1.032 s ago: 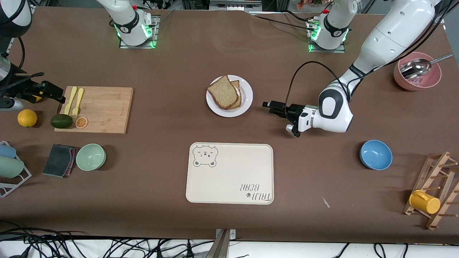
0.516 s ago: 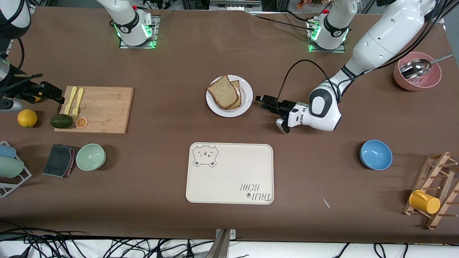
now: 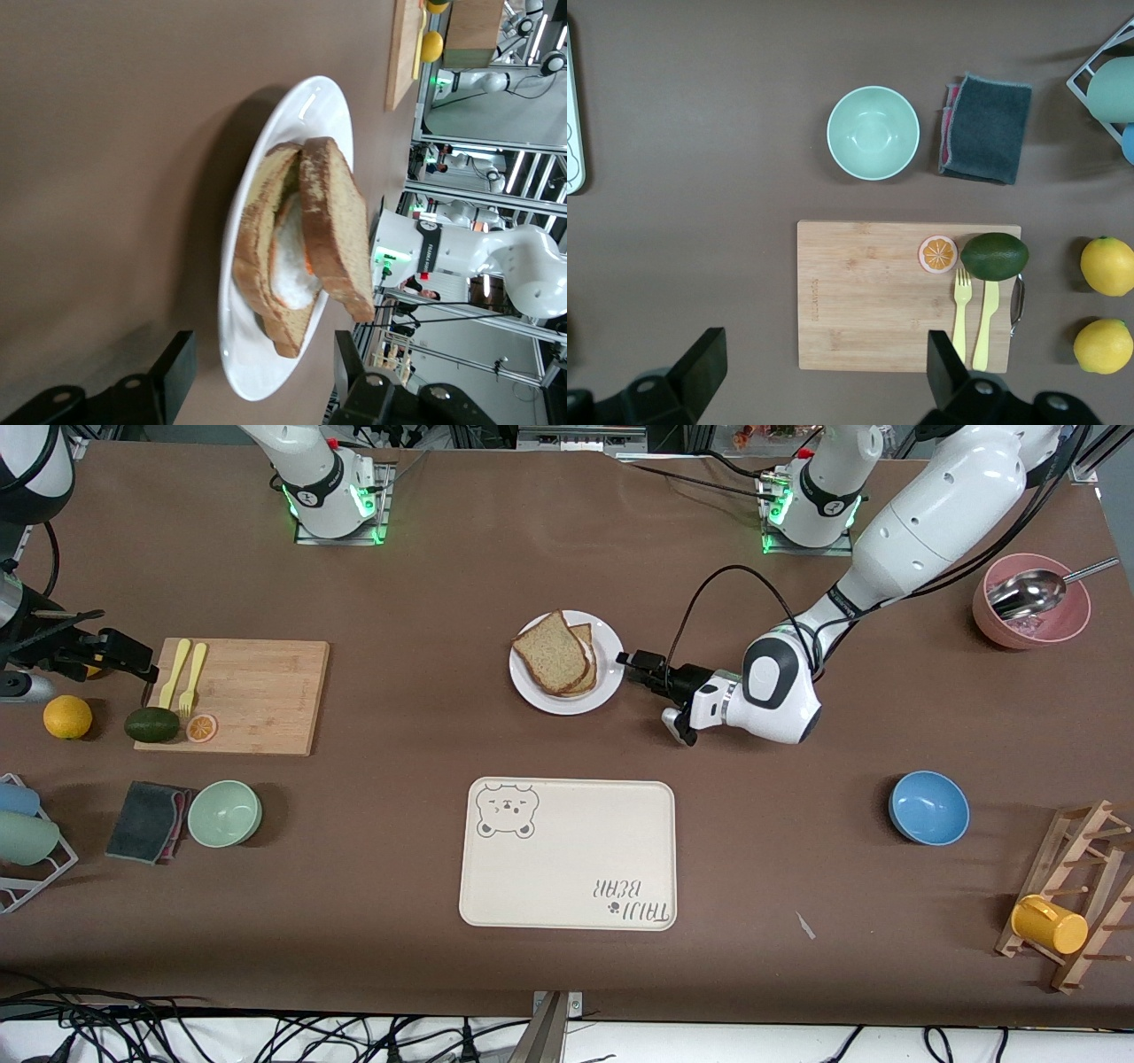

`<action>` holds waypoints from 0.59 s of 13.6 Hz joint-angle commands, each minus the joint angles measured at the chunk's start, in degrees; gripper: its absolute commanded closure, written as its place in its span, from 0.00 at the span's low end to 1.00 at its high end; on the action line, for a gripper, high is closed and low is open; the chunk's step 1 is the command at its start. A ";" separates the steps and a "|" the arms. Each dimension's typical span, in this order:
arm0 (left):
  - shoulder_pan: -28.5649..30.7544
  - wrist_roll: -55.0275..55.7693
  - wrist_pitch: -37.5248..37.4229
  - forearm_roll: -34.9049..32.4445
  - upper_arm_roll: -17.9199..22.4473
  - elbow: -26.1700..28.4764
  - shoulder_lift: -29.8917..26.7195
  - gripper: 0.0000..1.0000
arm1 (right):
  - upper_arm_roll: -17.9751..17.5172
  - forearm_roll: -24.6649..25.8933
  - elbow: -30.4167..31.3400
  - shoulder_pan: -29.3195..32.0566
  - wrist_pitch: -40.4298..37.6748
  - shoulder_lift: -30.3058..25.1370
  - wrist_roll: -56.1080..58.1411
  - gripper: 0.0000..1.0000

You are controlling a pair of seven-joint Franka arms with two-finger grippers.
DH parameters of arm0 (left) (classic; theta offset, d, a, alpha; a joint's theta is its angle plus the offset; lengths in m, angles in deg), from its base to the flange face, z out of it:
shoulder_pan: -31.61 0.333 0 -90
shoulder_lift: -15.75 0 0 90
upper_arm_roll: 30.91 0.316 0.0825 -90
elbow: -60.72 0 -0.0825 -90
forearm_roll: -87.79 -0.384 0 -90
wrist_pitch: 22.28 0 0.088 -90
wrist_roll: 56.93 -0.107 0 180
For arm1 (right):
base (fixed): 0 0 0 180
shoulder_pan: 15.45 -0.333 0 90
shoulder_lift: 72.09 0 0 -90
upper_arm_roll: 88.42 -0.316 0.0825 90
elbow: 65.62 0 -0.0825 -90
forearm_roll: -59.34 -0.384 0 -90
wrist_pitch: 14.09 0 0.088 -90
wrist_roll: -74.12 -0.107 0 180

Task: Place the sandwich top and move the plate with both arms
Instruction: 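Close the left gripper on the white plate rim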

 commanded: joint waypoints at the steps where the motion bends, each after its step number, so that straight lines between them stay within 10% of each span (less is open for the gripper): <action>1: -0.45 -2.29 3.08 2.12 -0.53 0.23 1.30 0.42 | -0.13 -0.67 -0.39 0.55 -0.62 0.01 0.00 0.00; 8: -1.94 -2.29 3.08 2.13 -0.80 0.23 1.30 0.69 | -0.13 -0.67 -0.39 0.55 -0.70 0.01 0.00 0.00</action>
